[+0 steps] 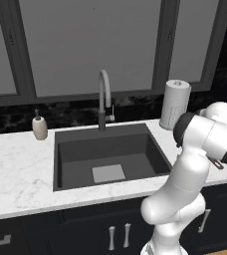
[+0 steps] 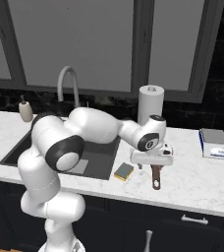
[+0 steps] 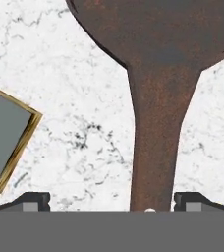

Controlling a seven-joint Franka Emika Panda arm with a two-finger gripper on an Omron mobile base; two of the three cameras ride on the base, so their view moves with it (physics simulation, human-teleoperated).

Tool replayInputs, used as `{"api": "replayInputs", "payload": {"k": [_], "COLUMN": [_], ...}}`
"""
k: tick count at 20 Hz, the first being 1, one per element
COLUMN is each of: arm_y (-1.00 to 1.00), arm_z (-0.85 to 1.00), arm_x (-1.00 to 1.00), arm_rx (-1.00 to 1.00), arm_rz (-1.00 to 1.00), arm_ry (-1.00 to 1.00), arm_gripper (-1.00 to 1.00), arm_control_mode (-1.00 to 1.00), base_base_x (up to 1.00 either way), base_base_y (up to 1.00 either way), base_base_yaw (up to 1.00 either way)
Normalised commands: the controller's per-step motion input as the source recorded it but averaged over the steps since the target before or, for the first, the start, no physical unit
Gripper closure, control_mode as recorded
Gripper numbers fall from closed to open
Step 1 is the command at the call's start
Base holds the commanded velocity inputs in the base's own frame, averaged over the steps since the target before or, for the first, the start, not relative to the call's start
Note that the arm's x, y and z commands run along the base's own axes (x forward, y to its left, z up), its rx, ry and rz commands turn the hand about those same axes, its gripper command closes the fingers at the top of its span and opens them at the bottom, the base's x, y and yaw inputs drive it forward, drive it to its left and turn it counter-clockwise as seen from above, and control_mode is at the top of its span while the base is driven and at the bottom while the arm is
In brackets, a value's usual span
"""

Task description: Pick the pan and sponge and place them into the sink. Then turn on the water.

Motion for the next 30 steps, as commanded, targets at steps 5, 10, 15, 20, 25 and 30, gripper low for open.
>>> {"api": "replayInputs", "payload": {"k": [5, 10, 15, 20, 25, 30], "arm_y": [-0.18, -0.14, -0.06, 0.0, 0.0, -0.05], "arm_z": [-0.2, -0.21, -0.26, -0.28, -0.27, 0.0], "arm_x": [0.21, 0.19, 0.11, 0.04, 0.0, 0.0], "arm_rx": [0.0, 0.0, 0.0, 0.0, 0.0, 0.06], "arm_rz": [0.02, 0.03, 0.03, 0.03, 0.02, 0.0], "arm_ry": [0.03, 0.02, 0.0, 0.0, -0.03, 0.0], "arm_gripper": [-1.0, -1.0, -1.0, -1.0, 1.0, 1.0], "arm_control_mode": [-1.0, -1.0, -1.0, -1.0, -1.0, -1.0], "base_base_x": [0.0, 0.0, 0.0, 0.0, 0.0, 0.0], "base_base_y": [0.0, 0.0, 0.0, 0.0, 0.0, 0.0], "base_base_yaw": [0.0, 0.0, 0.0, 0.0, 0.0, 0.0]}}
